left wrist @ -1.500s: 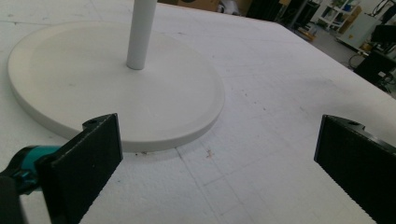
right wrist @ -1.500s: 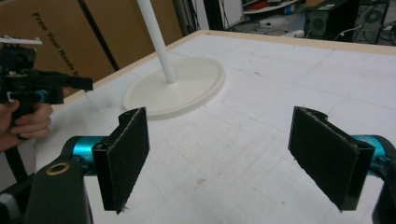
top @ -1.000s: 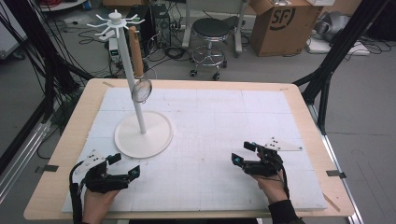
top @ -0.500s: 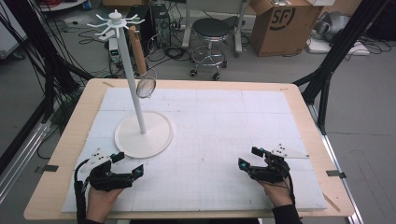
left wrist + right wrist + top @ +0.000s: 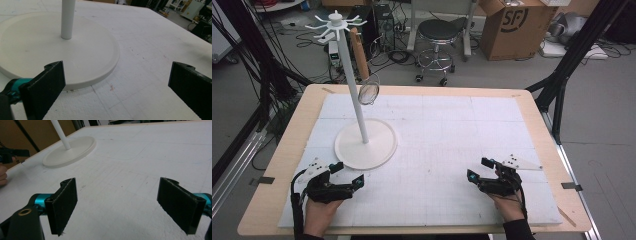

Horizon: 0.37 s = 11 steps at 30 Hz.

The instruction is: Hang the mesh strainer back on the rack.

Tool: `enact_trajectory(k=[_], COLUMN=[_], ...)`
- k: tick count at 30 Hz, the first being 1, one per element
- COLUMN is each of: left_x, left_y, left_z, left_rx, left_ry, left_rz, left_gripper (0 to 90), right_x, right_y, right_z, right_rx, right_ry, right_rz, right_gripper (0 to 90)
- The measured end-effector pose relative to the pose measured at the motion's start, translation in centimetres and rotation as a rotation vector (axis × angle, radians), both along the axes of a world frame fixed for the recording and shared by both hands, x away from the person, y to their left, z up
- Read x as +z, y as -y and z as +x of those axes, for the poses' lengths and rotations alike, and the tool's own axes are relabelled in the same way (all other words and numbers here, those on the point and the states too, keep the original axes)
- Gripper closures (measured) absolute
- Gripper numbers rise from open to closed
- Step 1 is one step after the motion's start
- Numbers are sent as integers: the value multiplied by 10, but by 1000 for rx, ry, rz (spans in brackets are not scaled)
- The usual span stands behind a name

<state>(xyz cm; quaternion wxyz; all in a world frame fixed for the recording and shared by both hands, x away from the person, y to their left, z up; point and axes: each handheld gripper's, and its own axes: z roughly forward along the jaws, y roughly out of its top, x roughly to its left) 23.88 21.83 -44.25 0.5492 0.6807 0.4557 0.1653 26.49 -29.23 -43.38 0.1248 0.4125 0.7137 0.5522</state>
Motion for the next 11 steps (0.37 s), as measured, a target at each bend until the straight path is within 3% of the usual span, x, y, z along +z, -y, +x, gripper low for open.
enact_trajectory(k=[11], left_x=[0], left_y=[1], left_z=[0], left_rx=[1], left_ry=[-1], left_rz=[-3], left_gripper=[16], right_x=[-1], right_y=[1], right_z=[1], right_rx=[-3], right_ry=[4], right_rz=[-1], right_gripper=[160])
